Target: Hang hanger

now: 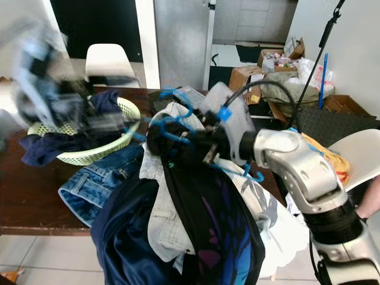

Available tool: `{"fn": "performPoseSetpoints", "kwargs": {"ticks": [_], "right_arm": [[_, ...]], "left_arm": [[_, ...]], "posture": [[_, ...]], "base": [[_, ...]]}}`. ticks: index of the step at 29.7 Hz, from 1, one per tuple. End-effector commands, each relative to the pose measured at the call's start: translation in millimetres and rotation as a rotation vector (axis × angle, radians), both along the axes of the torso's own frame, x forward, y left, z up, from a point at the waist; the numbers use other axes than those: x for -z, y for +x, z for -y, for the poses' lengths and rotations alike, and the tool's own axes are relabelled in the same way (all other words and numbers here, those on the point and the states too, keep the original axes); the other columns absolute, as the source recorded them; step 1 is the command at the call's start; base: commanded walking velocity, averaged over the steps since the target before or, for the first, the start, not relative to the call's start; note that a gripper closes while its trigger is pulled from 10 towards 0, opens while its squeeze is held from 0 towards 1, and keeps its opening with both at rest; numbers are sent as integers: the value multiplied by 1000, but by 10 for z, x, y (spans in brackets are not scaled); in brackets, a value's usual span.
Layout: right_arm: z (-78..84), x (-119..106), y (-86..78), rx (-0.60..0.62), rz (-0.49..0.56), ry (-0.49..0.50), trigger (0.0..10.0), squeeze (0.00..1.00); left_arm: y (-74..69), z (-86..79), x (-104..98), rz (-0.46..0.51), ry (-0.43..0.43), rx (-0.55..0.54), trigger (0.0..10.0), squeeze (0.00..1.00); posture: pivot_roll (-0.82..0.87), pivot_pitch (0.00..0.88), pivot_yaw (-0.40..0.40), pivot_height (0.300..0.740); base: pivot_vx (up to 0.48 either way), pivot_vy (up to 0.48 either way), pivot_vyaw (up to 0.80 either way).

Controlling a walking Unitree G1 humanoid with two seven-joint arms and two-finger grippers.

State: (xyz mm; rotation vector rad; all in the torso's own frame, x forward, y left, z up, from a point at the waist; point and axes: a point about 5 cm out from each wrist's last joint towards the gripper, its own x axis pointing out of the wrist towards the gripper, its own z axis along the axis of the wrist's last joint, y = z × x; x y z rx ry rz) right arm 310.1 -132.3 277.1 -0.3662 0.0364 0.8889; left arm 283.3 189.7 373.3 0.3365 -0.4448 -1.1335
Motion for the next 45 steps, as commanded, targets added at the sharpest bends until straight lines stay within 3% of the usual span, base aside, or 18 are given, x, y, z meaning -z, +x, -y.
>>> {"fn": "performPoseSetpoints", "kwargs": {"ticks": [1, 2, 3, 5, 8, 9, 10, 11, 12, 13, 16, 20, 28, 31, 41, 45], "right_arm": [[80, -99, 79, 86, 37, 46, 0, 0], [169, -138, 173, 186, 42, 101, 0, 0], [169, -138, 173, 186, 42, 101, 0, 0], [335, -186, 303, 351, 43, 201, 0, 0], [387, -196, 336, 398, 43, 236, 0, 0], [458, -211, 373, 458, 45, 292, 0, 0], [526, -228, 397, 510, 51, 352, 3961, 0], [574, -244, 412, 544, 56, 407, 10000, 0], [574, -244, 412, 544, 56, 407, 10000, 0], [603, -252, 419, 563, 59, 443, 10000, 0], [616, -267, 420, 571, 65, 481, 10000, 0], [617, -248, 423, 609, 75, 550, 10000, 0], [590, -248, 420, 625, 98, 591, 10000, 0], [585, -244, 421, 639, 103, 615, 10000, 0], [467, -211, 394, 626, 104, 632, 10000, 0], [459, -205, 391, 626, 105, 630, 10000, 0]], "left_arm": [[9, -119, -112, 21, -59, -54, 10000, 1000], [28, -239, -224, 48, -171, -121, 10000, 1000], [28, -239, -224, 48, -171, -121, 10000, 1000], [109, -456, -287, 59, -343, -281, 10000, 1000], [150, -532, -277, 53, -392, -348, 10000, 1000], [221, -642, -219, 51, -423, -477, 10000, 1000], [296, -769, -118, 37, -457, -624, 10000, 1000], [351, -859, 5, 31, -448, -755, 10000, 0], [351, -859, 5, 31, -448, -755, 10000, 0], [380, -913, 88, 29, -436, -837, 10000, 0], [418, -937, 224, -17, -466, -874, 10000, 0], [548, -760, 740, -173, -571, -934, 10000, 0], [618, -509, 747, -140, -587, -921, 10000, 0], [642, -417, 760, -110, -541, -930, 10000, 0], [658, -281, 807, -72, -489, -949, 10000, 0], [654, -363, 772, -40, -481, -986, 10000, 0]], "posture": [[43, 4, -25, 740], [46, 5, -25, 740], [46, 5, -25, 740], [54, 7, -30, 740], [54, 7, -30, 740], [58, 8, -32, 740], [65, 10, -34, 740], [67, 10, -34, 740], [67, 10, -34, 740], [67, 10, -34, 740], [68, 9, -35, 740], [64, 6, -33, 740], [59, 5, -34, 740], [59, 5, -34, 740], [52, 13, -22, 740], [53, 16, -20, 740]], "base": [[0, 0, 0], [0, 0, 0], [0, 0, 0], [0, 0, 0], [0, 0, 0], [0, 0, 0], [0, 0, 0], [0, 0, 0], [0, 0, 0], [0, 0, 0], [0, 0, 0], [0, 0, 0], [0, 128, 0], [0, 405, 0], [0, 408, 0], [0, 421, 0]]}}
